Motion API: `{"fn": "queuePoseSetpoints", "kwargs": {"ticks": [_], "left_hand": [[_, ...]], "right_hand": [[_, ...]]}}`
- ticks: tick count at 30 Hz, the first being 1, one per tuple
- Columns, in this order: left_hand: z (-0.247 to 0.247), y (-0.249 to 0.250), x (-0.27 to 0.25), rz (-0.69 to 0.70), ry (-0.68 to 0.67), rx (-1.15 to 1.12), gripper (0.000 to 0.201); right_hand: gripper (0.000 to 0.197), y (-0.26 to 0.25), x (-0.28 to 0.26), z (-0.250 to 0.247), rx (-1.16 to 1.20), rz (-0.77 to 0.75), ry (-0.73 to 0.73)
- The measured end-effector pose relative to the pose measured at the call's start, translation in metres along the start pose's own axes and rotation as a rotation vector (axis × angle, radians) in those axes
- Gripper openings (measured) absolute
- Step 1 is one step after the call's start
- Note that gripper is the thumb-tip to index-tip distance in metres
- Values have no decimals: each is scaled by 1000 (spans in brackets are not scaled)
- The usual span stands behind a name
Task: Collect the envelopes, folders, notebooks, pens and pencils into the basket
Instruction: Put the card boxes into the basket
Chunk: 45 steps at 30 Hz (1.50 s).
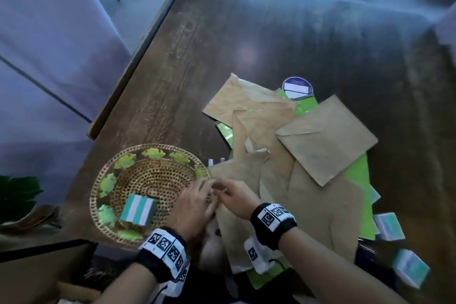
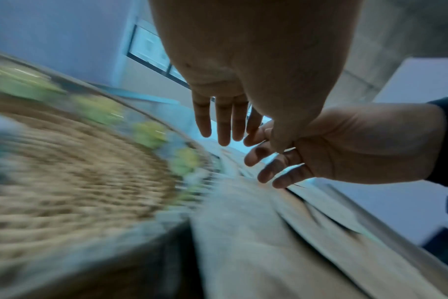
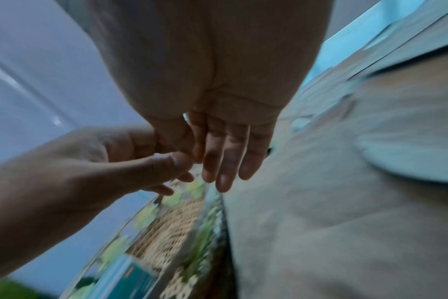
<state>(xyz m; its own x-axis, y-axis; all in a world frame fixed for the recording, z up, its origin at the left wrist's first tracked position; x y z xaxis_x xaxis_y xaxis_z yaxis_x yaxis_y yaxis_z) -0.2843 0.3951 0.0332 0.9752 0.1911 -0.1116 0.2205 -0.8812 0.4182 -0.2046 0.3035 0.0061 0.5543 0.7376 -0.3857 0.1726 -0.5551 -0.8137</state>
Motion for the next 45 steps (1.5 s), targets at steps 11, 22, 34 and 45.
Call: {"fn": "queuePoseSetpoints", "kwargs": {"ticks": [11, 22, 34, 45], "left_hand": [[122, 258, 89, 502, -274, -77, 42], [242, 413, 136, 658, -459, 99, 37], [295, 437, 162, 671, -654, 242, 70], [187, 388, 145, 664, -368, -230, 37]], "right_hand": [[11, 189, -178, -201, 29, 287, 542], [52, 336, -295, -258, -199, 883, 563], [40, 358, -283, -257, -153, 808, 508], [37, 257, -268, -269, -151, 391, 625]]}}
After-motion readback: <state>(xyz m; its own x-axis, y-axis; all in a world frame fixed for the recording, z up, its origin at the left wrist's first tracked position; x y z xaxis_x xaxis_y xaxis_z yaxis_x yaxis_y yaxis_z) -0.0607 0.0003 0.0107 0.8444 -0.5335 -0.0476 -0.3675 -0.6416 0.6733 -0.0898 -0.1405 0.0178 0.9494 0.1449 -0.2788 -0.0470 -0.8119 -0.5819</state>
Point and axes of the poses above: each hand's wrist, its own x-axis towards the middle knuckle, its own z-axis out of the palm, y = z × x, the point moved 7 cm from there along x, towards the middle knuckle, and after that the axes turned 1 degree about x, right-handed, at the moved point
